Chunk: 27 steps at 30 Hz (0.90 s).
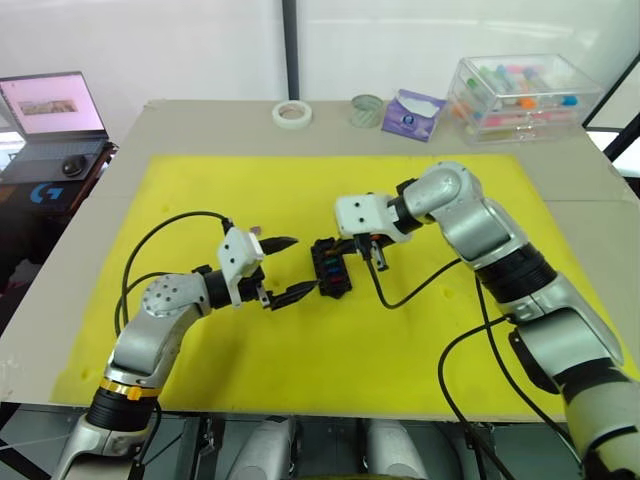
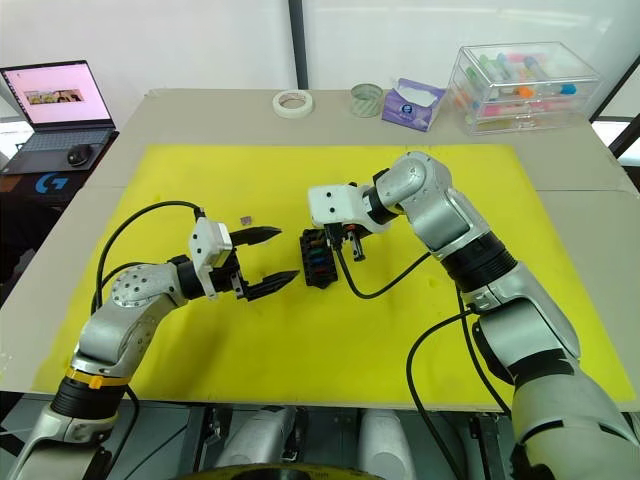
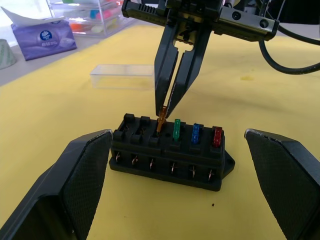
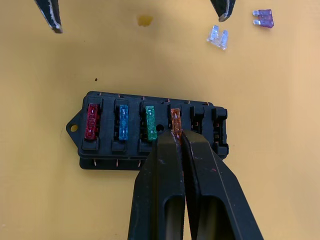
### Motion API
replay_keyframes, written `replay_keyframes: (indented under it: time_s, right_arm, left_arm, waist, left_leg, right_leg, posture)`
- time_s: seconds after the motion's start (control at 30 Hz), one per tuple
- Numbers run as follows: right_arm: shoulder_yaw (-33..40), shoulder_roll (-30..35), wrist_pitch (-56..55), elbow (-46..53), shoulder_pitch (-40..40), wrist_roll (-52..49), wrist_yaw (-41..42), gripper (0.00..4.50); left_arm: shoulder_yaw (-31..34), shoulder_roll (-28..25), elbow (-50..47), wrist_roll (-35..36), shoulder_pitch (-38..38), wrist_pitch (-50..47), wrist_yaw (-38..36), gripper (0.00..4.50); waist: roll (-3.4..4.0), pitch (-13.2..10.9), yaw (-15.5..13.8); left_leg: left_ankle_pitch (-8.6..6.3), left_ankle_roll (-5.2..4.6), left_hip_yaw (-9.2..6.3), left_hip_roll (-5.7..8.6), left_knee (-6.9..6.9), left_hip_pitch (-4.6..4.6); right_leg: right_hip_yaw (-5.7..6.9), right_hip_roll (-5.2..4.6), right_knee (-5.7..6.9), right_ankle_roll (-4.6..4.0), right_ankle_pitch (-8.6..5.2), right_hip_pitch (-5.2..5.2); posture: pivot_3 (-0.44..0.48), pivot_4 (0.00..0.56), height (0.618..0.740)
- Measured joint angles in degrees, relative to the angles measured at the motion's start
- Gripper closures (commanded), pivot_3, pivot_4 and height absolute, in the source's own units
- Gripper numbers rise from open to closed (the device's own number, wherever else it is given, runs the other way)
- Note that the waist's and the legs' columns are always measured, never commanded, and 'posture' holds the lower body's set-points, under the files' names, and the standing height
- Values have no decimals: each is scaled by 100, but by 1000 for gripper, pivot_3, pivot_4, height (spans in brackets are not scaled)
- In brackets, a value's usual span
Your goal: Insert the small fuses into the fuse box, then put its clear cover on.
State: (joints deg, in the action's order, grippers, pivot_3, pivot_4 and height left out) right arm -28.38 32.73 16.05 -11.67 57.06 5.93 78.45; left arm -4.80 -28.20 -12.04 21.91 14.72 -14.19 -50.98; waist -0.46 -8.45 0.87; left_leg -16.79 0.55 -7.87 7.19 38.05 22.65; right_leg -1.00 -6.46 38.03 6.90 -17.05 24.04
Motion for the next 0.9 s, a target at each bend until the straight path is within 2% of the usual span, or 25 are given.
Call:
replay_keyframes:
  time_s: [0.9]
  right_arm:
    - [-48, -194, -53, -305, 217, 282, 241, 4500]
  left_arm:
    - [-1, 12, 0, -29, -57, 106, 120, 33]
  waist:
    - [0, 0, 2]
  left_leg:
    - [0, 0, 0, 0, 0, 0]
  right_leg:
    - [0, 0, 2, 0, 0, 1]
  posture:
    - [0, 150, 740]
